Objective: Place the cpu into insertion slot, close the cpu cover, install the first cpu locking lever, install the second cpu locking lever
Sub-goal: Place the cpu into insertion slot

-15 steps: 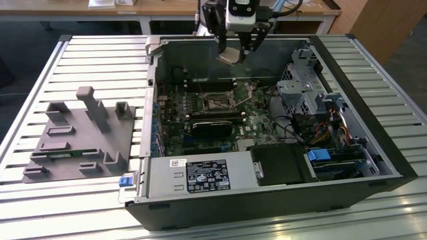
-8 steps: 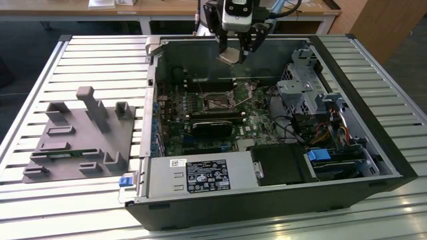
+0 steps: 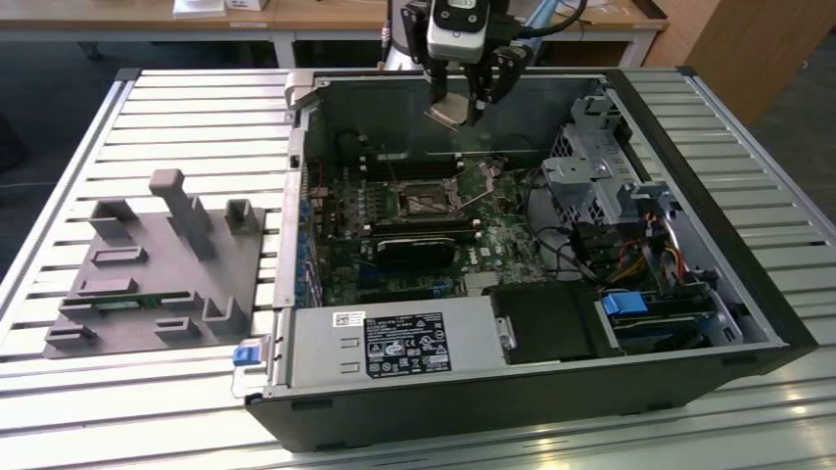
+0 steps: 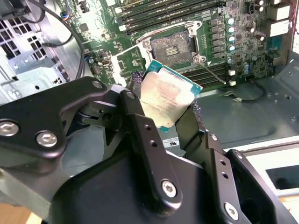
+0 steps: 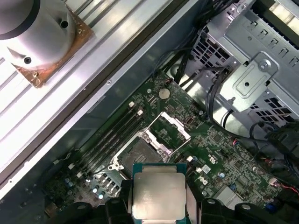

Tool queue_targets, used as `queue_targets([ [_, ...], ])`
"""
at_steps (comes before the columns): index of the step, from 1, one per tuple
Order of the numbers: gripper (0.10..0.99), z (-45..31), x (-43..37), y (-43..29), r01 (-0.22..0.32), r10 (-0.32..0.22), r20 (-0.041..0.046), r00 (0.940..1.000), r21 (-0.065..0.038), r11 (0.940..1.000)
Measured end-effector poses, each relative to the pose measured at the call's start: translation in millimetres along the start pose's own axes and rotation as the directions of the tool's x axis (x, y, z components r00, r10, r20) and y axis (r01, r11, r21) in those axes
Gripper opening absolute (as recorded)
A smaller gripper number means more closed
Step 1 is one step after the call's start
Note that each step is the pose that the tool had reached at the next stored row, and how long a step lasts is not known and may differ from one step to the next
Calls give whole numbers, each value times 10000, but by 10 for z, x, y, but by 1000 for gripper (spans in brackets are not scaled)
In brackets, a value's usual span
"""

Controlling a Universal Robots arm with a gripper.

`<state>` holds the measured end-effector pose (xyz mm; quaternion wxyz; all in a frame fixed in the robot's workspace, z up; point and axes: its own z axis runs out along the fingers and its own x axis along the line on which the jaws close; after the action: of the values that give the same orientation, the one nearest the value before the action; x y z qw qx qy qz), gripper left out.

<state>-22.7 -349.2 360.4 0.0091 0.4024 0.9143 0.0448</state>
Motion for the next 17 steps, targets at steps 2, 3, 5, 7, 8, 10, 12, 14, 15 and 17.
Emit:
queue_targets([
  [2, 541, 1, 0, 0, -176, 176, 16, 9998, -4, 9998],
  [3, 541, 2, 0, 0, -264, 264, 24, 9996, -6, 9997],
  [5, 541, 3, 0, 0, -456, 456, 41, 9989, -10, 9990],
  [7, 541, 4, 0, 0, -646, 646, 58, 9979, -15, 9979],
  [8, 541, 4, 0, 0, -743, 743, 66, 9972, -17, 9972],
  [10, 541, 5, 0, 0, -934, 934, 83, 9956, -23, 9956],
  [12, 541, 6, 0, 0, -1132, 1132, 100, 9935, -28, 9936],
  [14, 541, 7, 0, -1, -1315, 1315, 116, 9912, -34, 9913],
  [15, 541, 8, 0, -1, -1410, 1410, 125, 9899, -37, 9900],
  [17, 541, 9, 0, -1, -1604, 1604, 142, 9869, -44, 9870],
])
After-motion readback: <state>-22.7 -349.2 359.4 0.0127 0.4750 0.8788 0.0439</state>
